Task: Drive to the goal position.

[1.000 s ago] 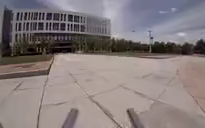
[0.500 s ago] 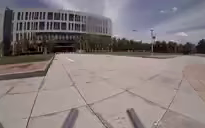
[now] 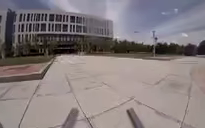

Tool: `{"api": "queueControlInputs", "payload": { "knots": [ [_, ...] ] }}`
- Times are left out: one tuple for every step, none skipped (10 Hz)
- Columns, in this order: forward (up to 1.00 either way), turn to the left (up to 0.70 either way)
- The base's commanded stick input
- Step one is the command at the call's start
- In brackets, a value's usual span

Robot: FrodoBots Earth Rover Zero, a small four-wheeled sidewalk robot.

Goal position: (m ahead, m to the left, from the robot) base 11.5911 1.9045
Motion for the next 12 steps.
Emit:
{"api": "queueControlInputs", "payload": {
  "knots": [
    [0.50,0.00],
    [0.50,0.00],
    [0.50,0.00],
    [0.50,0.00],
    [0.50,0.00],
    [0.50,0.00],
    [0.50,0.00],
    [0.50,0.00],
    [0.50,0.00],
    [0.50,0.00],
    [0.50,0.00],
    [0.50,0.00]
  ]
}}
